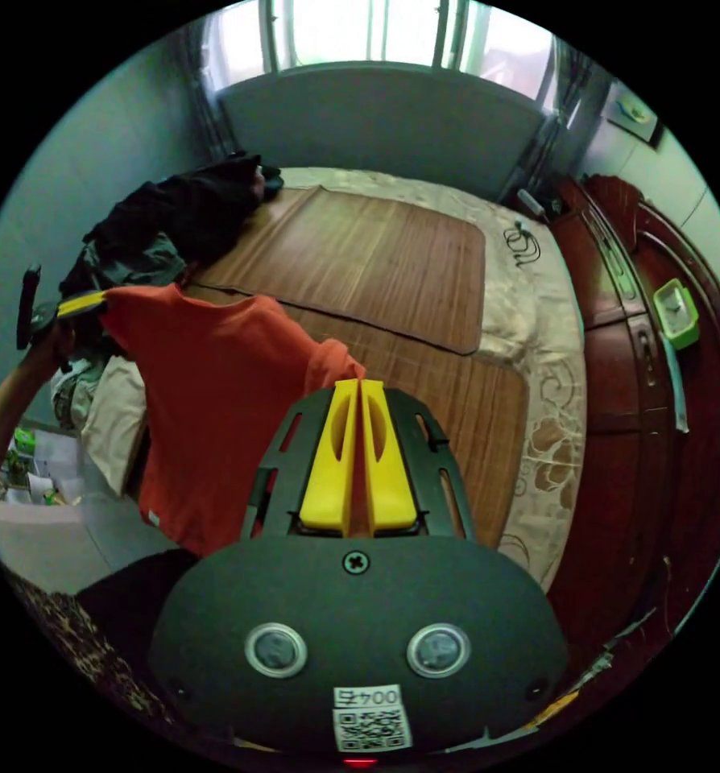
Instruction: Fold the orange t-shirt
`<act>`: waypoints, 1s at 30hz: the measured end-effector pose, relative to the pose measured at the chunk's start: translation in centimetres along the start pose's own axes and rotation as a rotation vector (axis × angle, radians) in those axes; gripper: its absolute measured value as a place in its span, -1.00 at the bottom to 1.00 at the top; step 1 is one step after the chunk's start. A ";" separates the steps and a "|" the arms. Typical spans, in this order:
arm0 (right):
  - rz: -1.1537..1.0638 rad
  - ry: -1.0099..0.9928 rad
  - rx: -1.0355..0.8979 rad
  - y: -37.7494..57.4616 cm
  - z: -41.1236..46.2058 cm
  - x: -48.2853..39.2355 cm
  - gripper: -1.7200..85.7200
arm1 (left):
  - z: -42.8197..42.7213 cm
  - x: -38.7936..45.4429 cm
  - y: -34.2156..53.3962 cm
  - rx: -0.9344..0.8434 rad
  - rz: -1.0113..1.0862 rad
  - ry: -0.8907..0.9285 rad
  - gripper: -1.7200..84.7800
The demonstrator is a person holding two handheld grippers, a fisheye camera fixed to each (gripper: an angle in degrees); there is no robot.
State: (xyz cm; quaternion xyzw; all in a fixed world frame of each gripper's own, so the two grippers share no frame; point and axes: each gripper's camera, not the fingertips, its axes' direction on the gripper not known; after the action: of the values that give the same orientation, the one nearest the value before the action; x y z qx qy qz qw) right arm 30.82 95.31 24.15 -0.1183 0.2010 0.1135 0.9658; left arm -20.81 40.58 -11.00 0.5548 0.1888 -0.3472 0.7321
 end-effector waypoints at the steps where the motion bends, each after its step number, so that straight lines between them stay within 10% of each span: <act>1: 0.009 0.006 -0.011 -0.7 1.3 0.5 -0.97 | 3.3 0.6 -0.1 -0.028 -0.002 -0.023 -0.94; 10: 0.188 -0.059 -0.010 -3.4 11.8 7.0 -0.90 | 18.8 1.4 3.5 -0.197 -0.087 -0.103 -0.91; 30: 0.695 -0.353 -0.467 25.5 22.1 6.5 -0.65 | 27.6 13.1 39.5 -0.507 0.050 0.131 -0.94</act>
State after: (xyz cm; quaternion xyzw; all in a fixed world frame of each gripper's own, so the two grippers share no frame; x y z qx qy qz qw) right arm 37.76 126.59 36.48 -0.2376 0.0301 0.4915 0.8373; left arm 13.51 16.26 15.89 0.3793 0.3031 -0.2337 0.8424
